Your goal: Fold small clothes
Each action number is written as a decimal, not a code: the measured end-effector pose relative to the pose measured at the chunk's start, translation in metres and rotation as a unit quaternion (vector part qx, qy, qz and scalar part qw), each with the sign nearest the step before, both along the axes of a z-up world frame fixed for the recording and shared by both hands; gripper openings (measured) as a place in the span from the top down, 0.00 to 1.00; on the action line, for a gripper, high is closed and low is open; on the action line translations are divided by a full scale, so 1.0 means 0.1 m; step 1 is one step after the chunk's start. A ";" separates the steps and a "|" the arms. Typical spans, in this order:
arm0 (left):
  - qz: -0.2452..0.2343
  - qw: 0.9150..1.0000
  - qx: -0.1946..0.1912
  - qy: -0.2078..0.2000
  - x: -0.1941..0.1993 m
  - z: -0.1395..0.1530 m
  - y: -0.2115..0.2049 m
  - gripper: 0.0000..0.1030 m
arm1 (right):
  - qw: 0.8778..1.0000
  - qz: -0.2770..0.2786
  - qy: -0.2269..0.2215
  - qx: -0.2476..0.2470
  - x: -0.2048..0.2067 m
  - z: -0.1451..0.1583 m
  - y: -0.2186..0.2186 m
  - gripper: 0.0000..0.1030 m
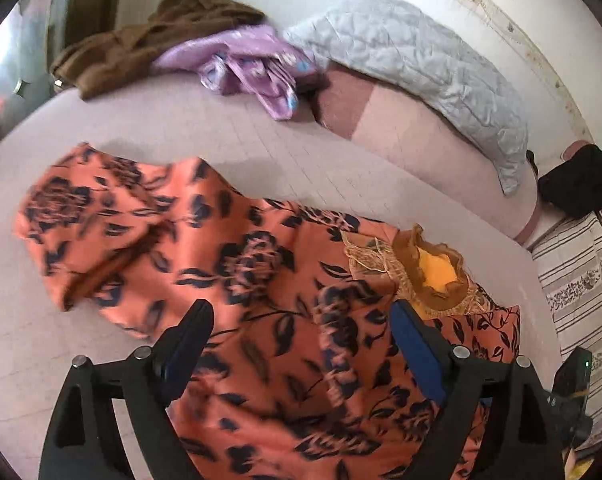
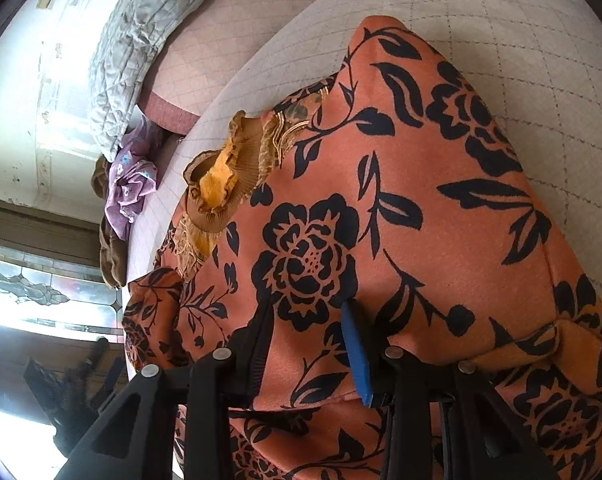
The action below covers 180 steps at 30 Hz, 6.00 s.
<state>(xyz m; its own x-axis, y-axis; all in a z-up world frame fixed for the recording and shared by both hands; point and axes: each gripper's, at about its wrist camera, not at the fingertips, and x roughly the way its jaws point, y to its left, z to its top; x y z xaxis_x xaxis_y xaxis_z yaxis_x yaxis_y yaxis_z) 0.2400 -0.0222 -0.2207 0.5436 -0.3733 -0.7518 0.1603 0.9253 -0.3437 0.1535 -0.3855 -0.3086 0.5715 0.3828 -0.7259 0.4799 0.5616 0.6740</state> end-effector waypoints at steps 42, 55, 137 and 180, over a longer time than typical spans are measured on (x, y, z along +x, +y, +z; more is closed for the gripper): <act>0.034 0.995 0.087 -0.042 -0.32 -0.02 0.61 0.45 | 0.992 0.030 -0.030 -0.115 -0.22 0.18 0.43 0.61; -0.008 0.980 0.197 0.023 -0.08 -0.50 -0.03 0.43 | 0.994 -0.026 -0.022 -0.101 0.09 0.22 -0.34 0.61; -0.096 0.967 -0.233 -0.047 -0.34 0.42 -0.26 0.94 | 0.955 0.096 -0.165 0.226 0.11 0.18 0.62 0.21; -0.045 0.996 0.005 -0.083 -0.27 0.06 -0.03 0.49 | 0.980 -0.143 -0.092 -0.103 0.03 0.51 -1.08 0.89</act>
<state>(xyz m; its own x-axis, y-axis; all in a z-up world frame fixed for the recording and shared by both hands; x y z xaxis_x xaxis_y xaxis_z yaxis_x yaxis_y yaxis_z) 0.2126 -0.0252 -0.2148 0.6248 -0.4186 -0.6591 0.2965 0.9081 -0.2957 0.1563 -0.4932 -0.2581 0.7625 0.0444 -0.6455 0.5183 0.5553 0.6504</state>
